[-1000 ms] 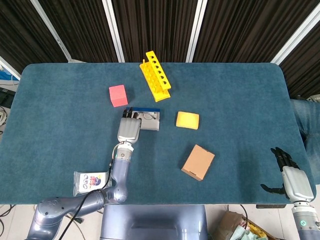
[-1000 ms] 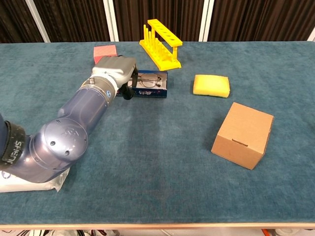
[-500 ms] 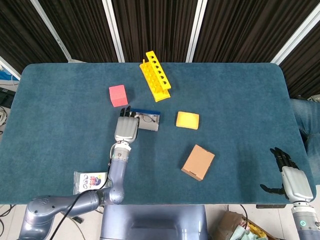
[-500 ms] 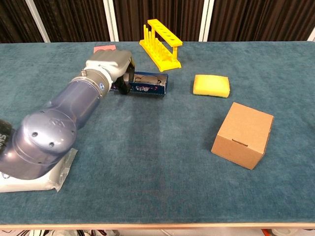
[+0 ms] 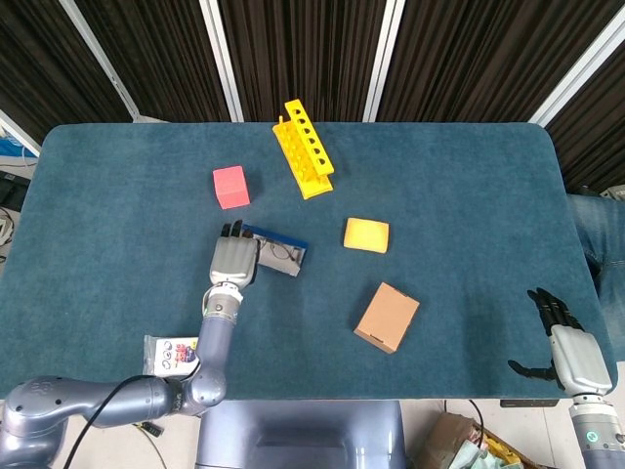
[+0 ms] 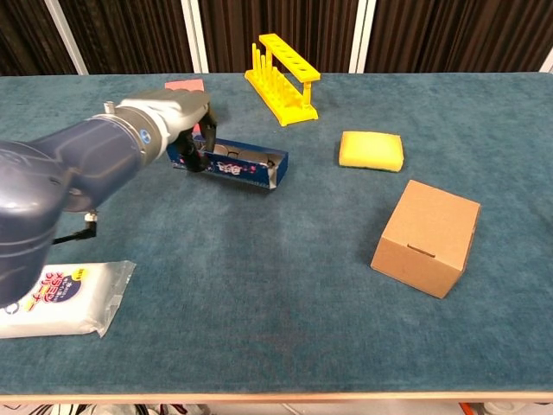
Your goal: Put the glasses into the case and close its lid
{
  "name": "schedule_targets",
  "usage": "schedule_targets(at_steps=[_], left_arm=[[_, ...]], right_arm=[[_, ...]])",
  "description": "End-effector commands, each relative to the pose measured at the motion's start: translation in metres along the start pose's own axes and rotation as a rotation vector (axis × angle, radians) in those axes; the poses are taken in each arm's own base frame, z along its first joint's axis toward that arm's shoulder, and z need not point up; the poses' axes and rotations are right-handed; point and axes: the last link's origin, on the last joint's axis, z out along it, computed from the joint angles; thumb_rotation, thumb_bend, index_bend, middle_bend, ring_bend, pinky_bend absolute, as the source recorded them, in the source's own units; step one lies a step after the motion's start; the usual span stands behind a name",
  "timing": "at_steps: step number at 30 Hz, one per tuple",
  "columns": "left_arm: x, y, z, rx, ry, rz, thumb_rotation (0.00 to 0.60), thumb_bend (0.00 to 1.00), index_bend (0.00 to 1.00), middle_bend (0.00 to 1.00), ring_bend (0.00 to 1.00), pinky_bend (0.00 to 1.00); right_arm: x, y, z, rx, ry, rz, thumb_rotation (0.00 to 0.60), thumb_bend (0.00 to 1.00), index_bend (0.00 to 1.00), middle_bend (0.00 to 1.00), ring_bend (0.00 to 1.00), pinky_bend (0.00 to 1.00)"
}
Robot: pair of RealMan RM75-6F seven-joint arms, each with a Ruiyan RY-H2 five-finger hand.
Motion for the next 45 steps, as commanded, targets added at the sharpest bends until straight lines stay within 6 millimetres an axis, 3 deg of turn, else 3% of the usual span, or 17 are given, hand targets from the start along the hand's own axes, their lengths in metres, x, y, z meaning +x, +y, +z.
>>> schedule_targets(at_steps=[1, 20, 34, 37, 41, 43, 45], left_arm=[[0.001, -0.006, -0.004, 0.010, -0.011, 0.003, 0.600, 0.43, 0.58, 0.25, 0.05, 0.10], [0.012, 0.018, 0.024, 0.000, 0.052, -0.009, 0.600, 0.43, 0.58, 0.24, 0.04, 0.08], [0.008, 0.028, 0.038, 0.023, 0.061, 0.001, 0.600, 0.43, 0.57, 0.24, 0.04, 0.08], [0.008, 0.029, 0.040, 0.030, 0.073, 0.004, 0.600, 0.43, 0.45, 0.23, 0.04, 0.08], [0.006, 0.027, 0.044, 0.048, 0.085, 0.028, 0.600, 0.43, 0.10, 0.19, 0.04, 0.08], [0.005, 0.026, 0.046, 0.056, 0.086, 0.038, 0.600, 0.43, 0.01, 0.15, 0.03, 0.07], [0.003, 0.025, 0.047, 0.065, 0.084, 0.050, 0.600, 0.43, 0.00, 0.11, 0.01, 0.05]], right_arm=[[0.000, 0.000, 0.000, 0.000, -0.001, -0.001, 0.600, 0.00, 0.00, 0.00, 0.00, 0.18], [-0.001, 0.001, 0.000, -0.013, -0.018, 0.007, 0.600, 0.00, 0.00, 0.00, 0.00, 0.18], [-0.002, 0.001, 0.000, -0.019, -0.028, 0.003, 0.600, 0.00, 0.00, 0.00, 0.00, 0.18], [-0.002, 0.001, 0.000, -0.020, -0.029, 0.005, 0.600, 0.00, 0.00, 0.00, 0.00, 0.18], [-0.002, 0.001, 0.000, -0.022, -0.034, 0.007, 0.600, 0.00, 0.00, 0.00, 0.00, 0.18], [-0.002, 0.001, 0.000, -0.024, -0.037, 0.007, 0.600, 0.00, 0.00, 0.00, 0.00, 0.18], [-0.002, 0.001, 0.000, -0.024, -0.038, 0.008, 0.600, 0.00, 0.00, 0.00, 0.00, 0.18]])
